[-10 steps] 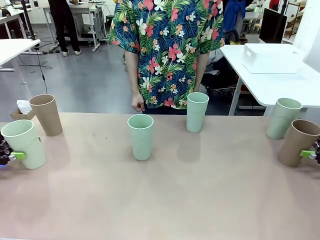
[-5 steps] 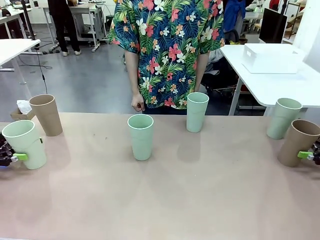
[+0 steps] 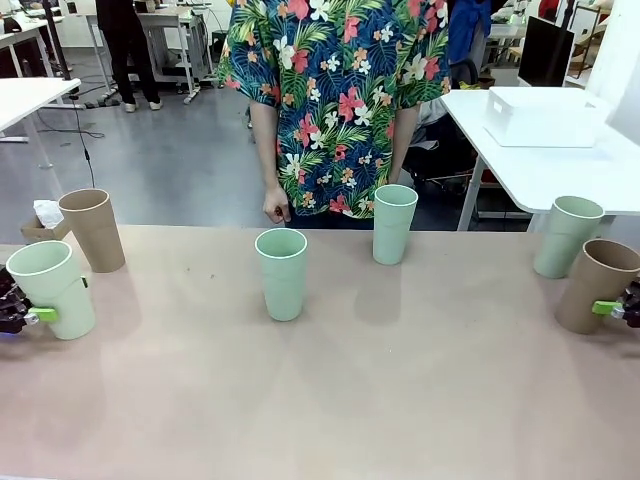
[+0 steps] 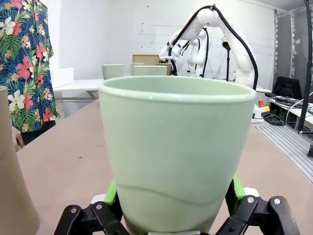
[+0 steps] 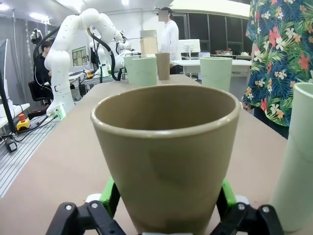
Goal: Stack the cups and store them in the basket.
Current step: Pick up two Reusable plastic cups , one in each hand.
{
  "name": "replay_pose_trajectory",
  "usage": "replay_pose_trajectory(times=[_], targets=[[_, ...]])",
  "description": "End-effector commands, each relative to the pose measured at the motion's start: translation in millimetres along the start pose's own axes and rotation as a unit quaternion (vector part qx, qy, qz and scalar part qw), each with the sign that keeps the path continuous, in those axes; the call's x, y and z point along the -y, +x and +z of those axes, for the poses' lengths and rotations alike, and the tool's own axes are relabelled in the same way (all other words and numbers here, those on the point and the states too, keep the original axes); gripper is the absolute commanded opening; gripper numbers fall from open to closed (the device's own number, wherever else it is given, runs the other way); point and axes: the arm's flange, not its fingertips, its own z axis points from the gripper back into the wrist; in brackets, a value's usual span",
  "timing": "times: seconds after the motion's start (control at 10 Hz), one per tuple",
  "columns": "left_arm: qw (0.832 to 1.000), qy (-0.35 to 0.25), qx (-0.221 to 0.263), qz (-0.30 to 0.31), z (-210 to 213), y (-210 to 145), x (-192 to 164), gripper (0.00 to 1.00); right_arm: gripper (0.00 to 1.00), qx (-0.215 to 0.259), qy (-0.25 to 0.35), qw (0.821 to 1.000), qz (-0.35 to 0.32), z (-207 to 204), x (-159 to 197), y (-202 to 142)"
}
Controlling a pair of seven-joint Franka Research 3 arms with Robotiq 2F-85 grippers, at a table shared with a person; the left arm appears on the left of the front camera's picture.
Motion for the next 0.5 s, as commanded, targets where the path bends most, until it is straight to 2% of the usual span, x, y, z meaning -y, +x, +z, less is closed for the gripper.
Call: replay_pose_trajectory(times=[0.0,0.4], targets=[[1.000,0.003,-0.001,-0.022,-10.1,-3.4,10.7,1.00,1.00,-0.006,-0.006,1.000,-0.016,-8.8,-4.5,8.5],[1.000,0.008,0.003,-0.023,-9.8,-2.6,11.6,1.00,1.00,-0.006,-0.004,1.000,-0.021,-12.7,-4.4,8.8]])
